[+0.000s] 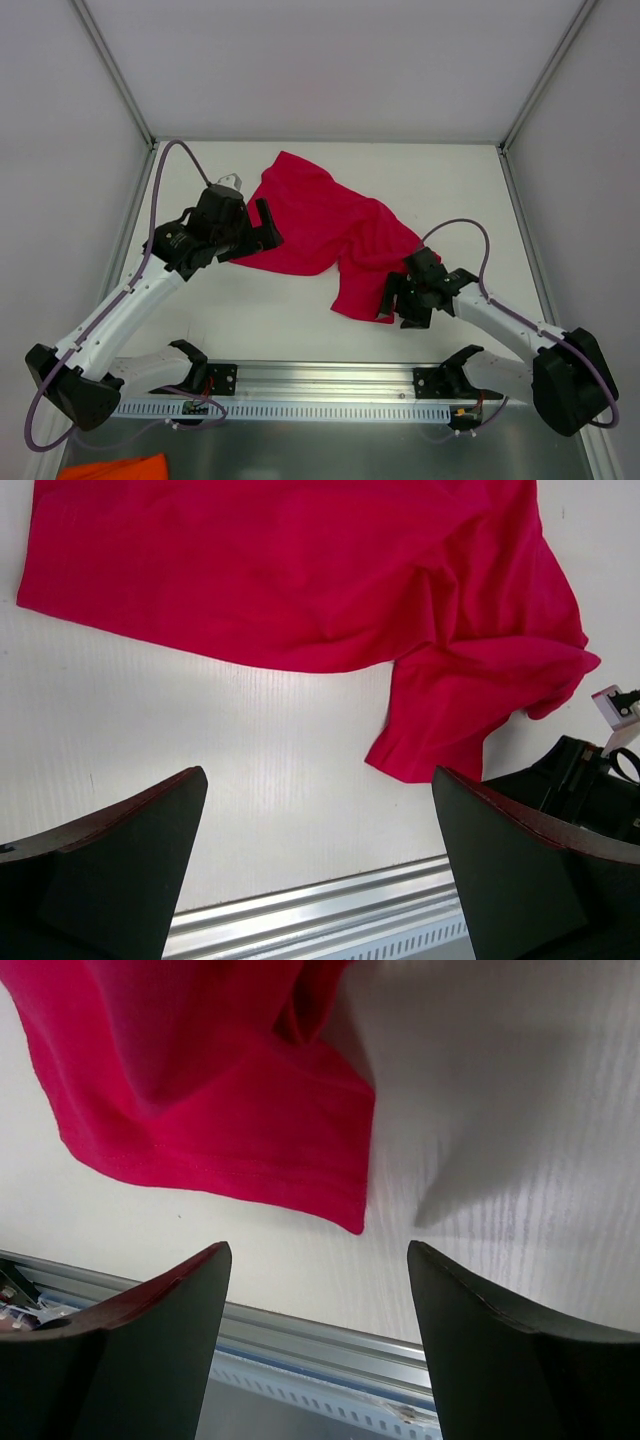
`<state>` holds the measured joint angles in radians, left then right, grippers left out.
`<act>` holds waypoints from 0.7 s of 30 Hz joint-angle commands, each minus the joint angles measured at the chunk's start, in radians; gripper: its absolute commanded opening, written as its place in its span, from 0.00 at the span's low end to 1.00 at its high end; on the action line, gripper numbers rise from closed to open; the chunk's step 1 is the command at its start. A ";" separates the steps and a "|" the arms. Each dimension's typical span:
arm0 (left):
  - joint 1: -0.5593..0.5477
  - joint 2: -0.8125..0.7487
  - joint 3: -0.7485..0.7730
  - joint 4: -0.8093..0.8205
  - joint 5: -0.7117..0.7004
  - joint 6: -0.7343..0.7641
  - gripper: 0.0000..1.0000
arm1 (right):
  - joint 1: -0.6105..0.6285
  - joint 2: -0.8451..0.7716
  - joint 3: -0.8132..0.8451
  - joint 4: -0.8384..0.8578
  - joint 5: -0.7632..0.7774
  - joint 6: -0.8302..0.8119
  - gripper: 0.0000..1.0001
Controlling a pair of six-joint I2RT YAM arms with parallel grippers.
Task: Fold and stack the t-shirts
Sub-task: Flatten out the tshirt
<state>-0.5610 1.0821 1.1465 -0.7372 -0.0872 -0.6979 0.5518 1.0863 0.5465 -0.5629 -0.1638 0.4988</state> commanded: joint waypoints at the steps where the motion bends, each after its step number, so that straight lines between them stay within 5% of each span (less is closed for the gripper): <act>1: 0.012 -0.005 -0.022 0.012 -0.008 -0.008 0.99 | 0.022 0.047 -0.005 0.098 -0.016 0.044 0.76; 12: 0.016 0.001 -0.024 0.010 -0.019 0.005 0.99 | 0.083 0.168 0.046 0.159 0.004 0.049 0.62; 21: 0.029 0.027 -0.070 0.061 -0.005 -0.002 0.99 | 0.122 0.192 0.115 0.077 0.069 0.001 0.04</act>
<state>-0.5476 1.0958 1.0882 -0.7170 -0.0879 -0.6983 0.6601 1.2762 0.5987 -0.4496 -0.1444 0.5148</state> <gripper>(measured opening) 0.987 0.090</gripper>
